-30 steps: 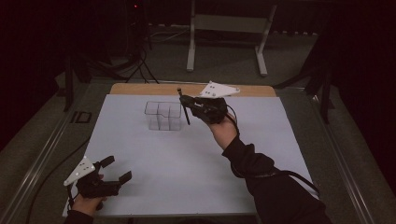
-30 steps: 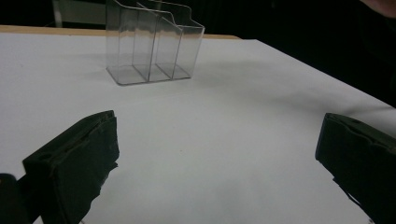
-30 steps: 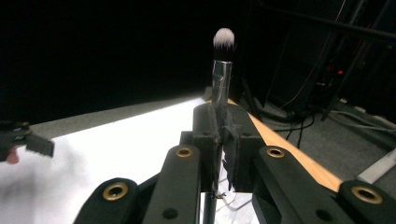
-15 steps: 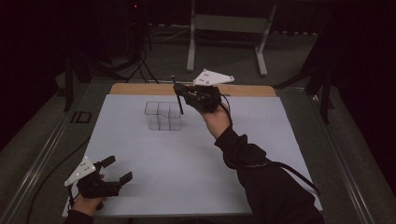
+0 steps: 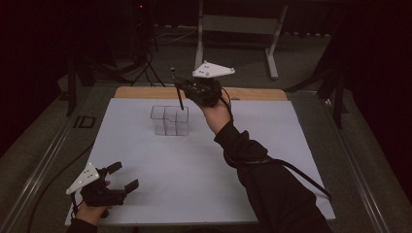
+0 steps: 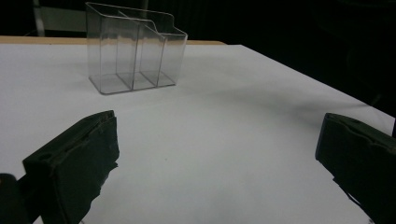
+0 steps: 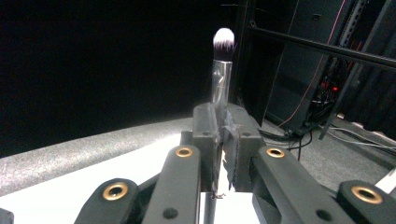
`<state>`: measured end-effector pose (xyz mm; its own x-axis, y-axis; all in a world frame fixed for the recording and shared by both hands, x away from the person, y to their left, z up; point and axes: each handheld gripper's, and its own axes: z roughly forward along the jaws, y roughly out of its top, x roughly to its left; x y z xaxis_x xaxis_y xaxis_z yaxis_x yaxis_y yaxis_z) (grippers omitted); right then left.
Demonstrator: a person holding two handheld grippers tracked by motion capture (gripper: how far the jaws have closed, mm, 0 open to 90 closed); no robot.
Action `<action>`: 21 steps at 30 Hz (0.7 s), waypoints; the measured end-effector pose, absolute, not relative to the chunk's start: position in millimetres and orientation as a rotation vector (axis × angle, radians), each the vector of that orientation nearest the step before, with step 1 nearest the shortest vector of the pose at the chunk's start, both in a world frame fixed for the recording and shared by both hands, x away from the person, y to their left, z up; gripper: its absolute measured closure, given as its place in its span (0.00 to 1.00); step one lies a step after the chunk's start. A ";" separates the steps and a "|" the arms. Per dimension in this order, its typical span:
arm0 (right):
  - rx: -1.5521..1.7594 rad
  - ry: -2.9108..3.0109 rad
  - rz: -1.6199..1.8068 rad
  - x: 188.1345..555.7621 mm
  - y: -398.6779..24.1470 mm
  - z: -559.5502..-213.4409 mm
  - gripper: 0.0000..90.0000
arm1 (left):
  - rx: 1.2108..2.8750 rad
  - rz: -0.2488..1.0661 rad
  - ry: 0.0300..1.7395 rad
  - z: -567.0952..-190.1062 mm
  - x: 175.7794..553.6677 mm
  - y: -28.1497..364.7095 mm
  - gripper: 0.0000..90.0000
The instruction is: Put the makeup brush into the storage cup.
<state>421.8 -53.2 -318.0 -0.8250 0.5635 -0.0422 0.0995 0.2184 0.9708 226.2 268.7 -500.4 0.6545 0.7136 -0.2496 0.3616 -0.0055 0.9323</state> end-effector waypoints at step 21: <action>0.616 2.014 1.813 453.7 -27.4 -324.3 0.93 | 1.621 0.348 0.890 -500.5 227.6 267.0 0.01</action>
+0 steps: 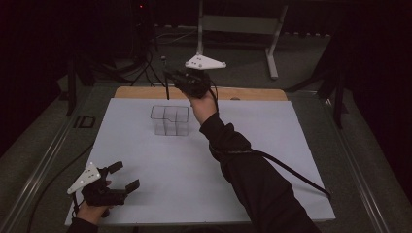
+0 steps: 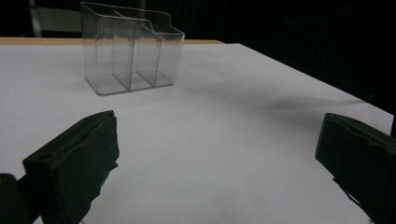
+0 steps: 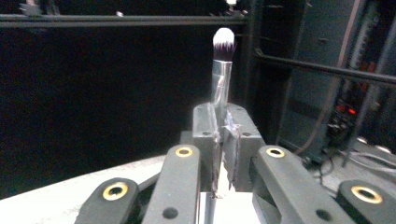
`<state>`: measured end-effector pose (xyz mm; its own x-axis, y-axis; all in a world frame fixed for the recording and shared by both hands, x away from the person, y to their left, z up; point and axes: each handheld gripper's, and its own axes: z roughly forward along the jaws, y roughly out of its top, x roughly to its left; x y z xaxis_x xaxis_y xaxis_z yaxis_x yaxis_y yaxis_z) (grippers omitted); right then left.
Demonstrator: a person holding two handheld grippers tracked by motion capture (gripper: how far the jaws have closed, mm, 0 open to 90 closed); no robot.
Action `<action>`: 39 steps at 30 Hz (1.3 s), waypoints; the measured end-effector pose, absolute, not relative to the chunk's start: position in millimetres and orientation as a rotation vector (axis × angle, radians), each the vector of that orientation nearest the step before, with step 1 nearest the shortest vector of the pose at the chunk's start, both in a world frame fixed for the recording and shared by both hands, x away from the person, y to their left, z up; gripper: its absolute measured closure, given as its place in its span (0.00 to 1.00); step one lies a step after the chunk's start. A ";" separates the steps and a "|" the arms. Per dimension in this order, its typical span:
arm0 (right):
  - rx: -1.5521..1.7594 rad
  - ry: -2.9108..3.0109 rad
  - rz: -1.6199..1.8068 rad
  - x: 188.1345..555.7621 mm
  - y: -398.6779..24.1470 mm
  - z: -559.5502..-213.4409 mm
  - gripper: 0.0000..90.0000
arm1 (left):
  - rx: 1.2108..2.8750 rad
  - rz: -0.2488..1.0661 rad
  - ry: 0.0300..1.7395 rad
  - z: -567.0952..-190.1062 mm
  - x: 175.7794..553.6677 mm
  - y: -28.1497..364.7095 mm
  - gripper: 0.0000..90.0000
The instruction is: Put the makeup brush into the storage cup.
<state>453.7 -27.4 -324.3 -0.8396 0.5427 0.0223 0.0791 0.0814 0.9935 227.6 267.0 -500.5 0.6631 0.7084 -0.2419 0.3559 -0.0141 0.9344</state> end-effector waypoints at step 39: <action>0.797 2.217 1.561 482.6 1.4 -409.9 0.93 | 1.623 0.334 0.890 -500.8 227.6 267.1 0.01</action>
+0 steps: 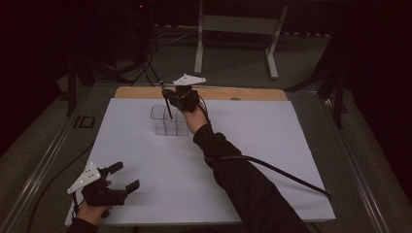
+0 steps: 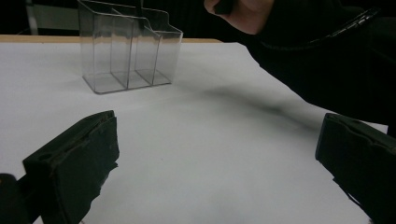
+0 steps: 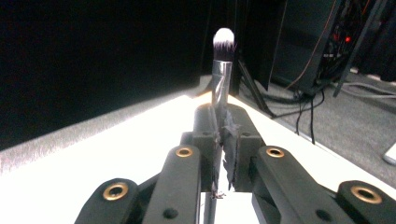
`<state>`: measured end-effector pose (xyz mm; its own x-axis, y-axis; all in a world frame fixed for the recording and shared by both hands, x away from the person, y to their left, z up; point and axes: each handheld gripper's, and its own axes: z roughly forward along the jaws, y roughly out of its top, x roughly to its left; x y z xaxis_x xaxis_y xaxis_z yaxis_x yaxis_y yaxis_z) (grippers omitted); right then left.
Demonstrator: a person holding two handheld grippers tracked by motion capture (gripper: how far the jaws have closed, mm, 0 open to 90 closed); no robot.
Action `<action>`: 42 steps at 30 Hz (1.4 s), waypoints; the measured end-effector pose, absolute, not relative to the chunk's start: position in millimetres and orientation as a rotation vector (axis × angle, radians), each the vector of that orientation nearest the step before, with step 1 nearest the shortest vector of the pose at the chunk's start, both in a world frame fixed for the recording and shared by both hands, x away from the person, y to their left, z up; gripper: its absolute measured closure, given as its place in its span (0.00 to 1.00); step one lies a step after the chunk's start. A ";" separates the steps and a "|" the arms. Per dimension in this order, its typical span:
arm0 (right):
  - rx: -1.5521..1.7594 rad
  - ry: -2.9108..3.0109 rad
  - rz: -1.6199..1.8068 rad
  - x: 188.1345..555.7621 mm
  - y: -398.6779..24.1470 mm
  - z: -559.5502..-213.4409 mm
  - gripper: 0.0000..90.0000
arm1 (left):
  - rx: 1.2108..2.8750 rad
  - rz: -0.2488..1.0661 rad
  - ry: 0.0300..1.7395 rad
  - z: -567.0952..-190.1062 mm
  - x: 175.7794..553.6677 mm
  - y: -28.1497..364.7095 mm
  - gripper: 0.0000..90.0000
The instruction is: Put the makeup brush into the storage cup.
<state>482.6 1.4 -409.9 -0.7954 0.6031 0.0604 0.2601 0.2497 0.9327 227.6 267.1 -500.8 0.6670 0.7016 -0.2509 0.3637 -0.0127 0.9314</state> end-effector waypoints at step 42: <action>0.968 2.341 1.328 475.9 10.9 -435.5 0.31 | 1.624 0.330 0.901 -500.7 227.5 267.2 0.01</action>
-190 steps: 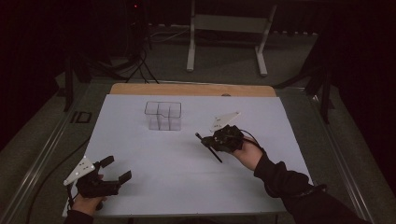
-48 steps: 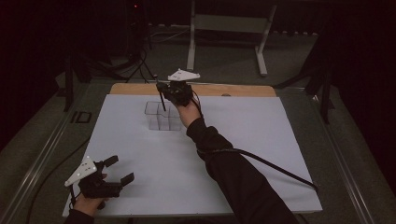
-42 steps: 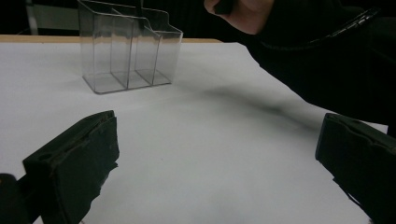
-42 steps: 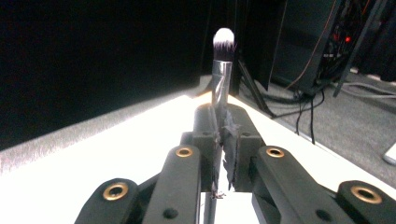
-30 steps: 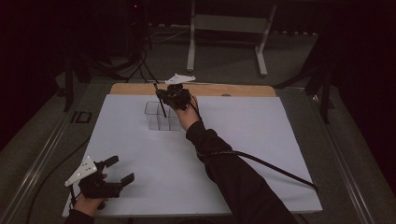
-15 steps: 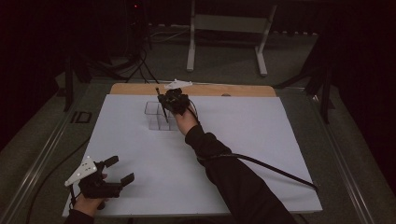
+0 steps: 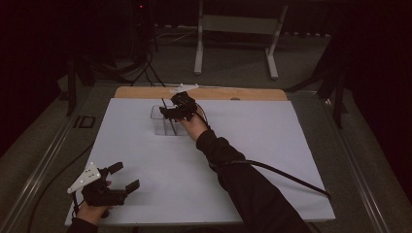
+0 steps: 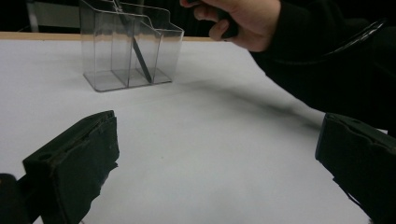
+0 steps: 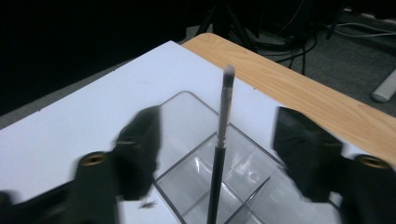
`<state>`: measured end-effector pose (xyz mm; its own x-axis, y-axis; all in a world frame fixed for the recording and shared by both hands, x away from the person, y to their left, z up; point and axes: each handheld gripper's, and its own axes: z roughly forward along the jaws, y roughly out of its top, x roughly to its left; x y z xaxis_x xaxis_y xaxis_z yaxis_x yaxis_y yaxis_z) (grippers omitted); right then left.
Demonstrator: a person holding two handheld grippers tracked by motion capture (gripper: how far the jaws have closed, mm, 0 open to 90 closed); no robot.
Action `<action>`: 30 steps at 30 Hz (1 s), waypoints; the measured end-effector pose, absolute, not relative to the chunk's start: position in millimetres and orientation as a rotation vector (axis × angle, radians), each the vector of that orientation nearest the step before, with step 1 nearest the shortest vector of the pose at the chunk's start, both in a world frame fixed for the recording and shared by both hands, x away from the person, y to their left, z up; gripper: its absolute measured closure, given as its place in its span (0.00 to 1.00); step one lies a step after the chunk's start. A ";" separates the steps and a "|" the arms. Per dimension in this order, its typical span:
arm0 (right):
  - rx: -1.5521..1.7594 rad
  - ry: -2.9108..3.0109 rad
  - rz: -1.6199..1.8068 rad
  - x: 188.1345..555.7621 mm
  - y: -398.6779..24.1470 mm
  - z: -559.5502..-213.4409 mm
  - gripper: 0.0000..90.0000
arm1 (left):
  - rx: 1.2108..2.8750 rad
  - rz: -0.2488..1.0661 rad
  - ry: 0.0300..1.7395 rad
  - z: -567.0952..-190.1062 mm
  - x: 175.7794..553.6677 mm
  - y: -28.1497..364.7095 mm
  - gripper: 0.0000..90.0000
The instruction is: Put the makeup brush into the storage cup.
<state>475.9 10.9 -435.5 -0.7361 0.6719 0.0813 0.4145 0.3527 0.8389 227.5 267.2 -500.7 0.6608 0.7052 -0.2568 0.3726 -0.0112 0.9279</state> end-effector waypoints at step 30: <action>0.921 2.374 1.286 440.8 -71.1 -402.8 0.16 | 1.625 0.334 0.909 -501.0 227.8 266.7 0.01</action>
